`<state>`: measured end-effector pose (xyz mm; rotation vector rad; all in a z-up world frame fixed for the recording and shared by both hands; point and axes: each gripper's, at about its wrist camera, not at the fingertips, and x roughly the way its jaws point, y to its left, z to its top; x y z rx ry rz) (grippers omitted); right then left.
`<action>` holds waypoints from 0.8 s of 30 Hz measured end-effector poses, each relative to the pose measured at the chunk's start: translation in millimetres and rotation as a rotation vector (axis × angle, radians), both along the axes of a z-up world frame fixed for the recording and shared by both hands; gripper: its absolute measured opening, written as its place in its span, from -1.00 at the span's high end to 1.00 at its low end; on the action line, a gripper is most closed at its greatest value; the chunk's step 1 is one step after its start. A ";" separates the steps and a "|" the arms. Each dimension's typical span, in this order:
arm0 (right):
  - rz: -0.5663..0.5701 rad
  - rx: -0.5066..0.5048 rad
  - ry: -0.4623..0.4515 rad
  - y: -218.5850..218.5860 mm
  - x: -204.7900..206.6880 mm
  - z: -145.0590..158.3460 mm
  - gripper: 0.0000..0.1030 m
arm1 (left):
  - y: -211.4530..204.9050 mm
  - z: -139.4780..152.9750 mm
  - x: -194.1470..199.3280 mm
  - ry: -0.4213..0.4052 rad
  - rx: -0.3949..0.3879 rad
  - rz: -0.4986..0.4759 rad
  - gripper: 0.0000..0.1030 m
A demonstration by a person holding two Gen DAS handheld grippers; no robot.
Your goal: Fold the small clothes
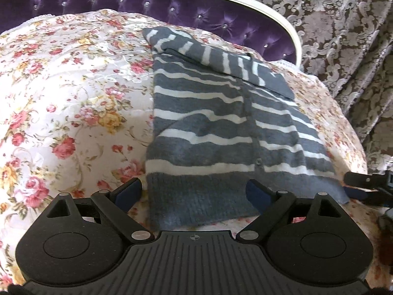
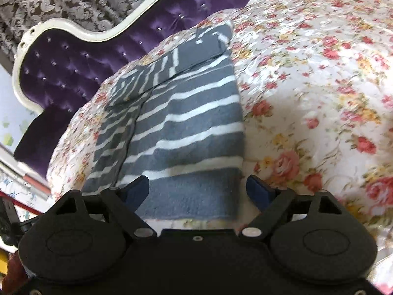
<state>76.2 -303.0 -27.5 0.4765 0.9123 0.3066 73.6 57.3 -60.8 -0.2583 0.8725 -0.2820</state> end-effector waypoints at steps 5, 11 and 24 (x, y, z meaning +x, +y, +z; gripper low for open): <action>0.012 0.015 -0.012 6.8 -1.0 -4.5 -0.65 | -0.5 -0.3 -0.2 0.003 -0.016 -0.013 -0.77; -0.042 -0.106 -0.028 8.0 -6.4 -2.9 0.09 | 4.4 -0.1 -2.3 -0.006 -0.027 -0.007 -0.04; -0.044 -0.028 -0.062 4.2 -13.7 -2.1 0.18 | 11.4 -1.7 3.4 0.010 -0.044 0.009 0.51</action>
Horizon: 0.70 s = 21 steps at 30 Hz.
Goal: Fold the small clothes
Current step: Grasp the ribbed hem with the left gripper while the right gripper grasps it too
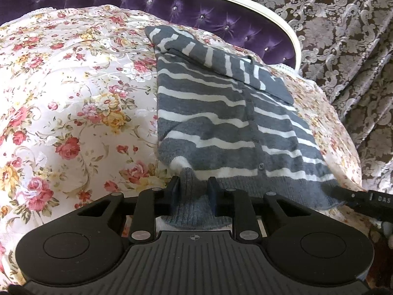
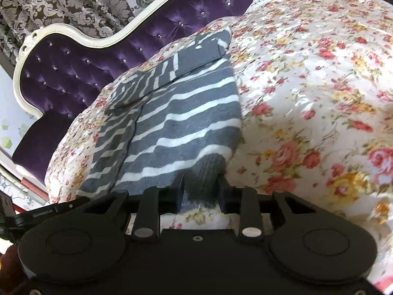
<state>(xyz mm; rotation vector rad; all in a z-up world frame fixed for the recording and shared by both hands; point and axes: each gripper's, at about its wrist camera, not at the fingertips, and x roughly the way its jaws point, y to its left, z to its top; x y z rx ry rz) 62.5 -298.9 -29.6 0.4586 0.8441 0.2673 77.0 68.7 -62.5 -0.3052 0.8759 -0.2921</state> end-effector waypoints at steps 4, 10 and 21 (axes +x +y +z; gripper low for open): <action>-0.012 0.080 0.014 -2.2 7.0 -4.5 0.05 | -4.2 -0.1 6.9 -0.001 -0.025 -0.009 0.21; -0.044 0.164 0.002 -9.8 2.7 -5.2 0.63 | -4.7 5.0 2.6 -0.023 -0.055 -0.007 0.85; -0.038 0.350 -0.126 -39.1 28.2 44.6 0.63 | 12.3 69.0 22.9 -0.160 -0.208 0.020 0.85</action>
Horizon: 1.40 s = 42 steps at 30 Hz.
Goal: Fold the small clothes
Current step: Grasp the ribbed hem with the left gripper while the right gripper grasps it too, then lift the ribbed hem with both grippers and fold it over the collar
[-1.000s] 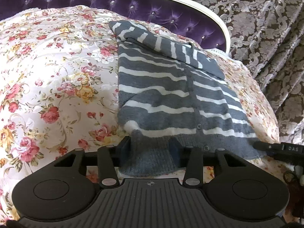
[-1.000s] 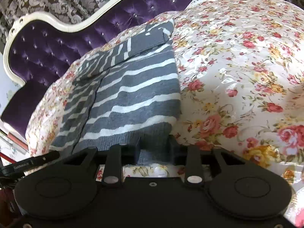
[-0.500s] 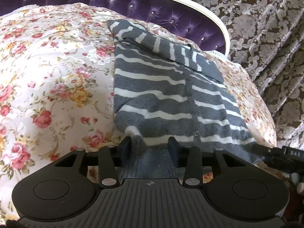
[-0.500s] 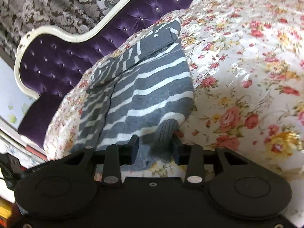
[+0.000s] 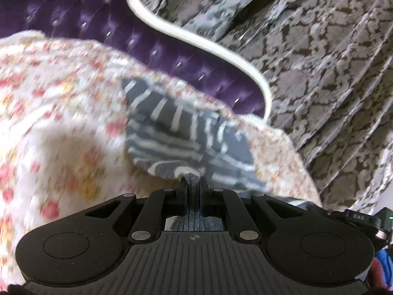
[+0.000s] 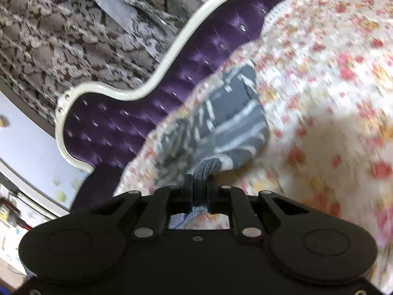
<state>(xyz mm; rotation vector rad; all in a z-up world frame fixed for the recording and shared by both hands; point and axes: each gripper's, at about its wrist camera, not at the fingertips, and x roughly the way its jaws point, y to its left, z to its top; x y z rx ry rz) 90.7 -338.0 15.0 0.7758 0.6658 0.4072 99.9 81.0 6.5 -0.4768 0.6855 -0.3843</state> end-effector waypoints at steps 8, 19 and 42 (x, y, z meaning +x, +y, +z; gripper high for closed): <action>0.005 0.037 -0.115 -1.3 58.9 34.9 0.63 | 1.0 34.5 60.1 -0.067 -0.081 0.020 0.85; -0.048 -0.019 -0.089 18.1 185.5 12.9 0.63 | 2.1 13.4 184.4 -0.049 -0.044 0.133 0.85; -0.061 -0.381 -0.129 37.3 236.4 -30.8 -0.72 | -25.8 -41.3 229.2 -0.004 0.268 0.142 -0.82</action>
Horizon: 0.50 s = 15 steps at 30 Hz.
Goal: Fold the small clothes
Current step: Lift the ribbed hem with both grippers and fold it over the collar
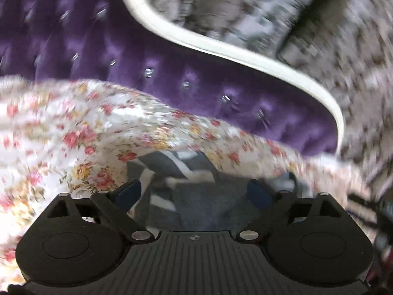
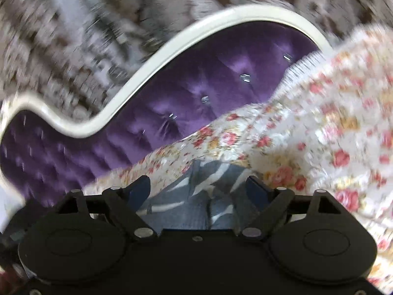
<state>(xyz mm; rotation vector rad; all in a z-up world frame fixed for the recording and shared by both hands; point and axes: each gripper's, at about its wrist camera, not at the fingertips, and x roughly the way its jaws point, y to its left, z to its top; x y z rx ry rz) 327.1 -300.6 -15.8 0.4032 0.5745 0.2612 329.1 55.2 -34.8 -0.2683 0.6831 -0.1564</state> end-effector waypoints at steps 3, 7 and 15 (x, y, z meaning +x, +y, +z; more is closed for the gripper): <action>0.097 -0.157 -0.011 25.1 -5.0 5.3 -0.72 | -27.9 -4.4 -12.8 0.009 0.137 -0.089 -0.82; 0.229 -0.361 0.028 59.1 -10.6 -4.1 -0.73 | -54.9 -26.5 -18.9 0.039 0.272 -0.169 -0.82; 0.203 -0.483 0.067 77.1 9.3 -27.1 -0.74 | -58.4 -43.6 22.3 0.116 0.320 -0.146 -0.83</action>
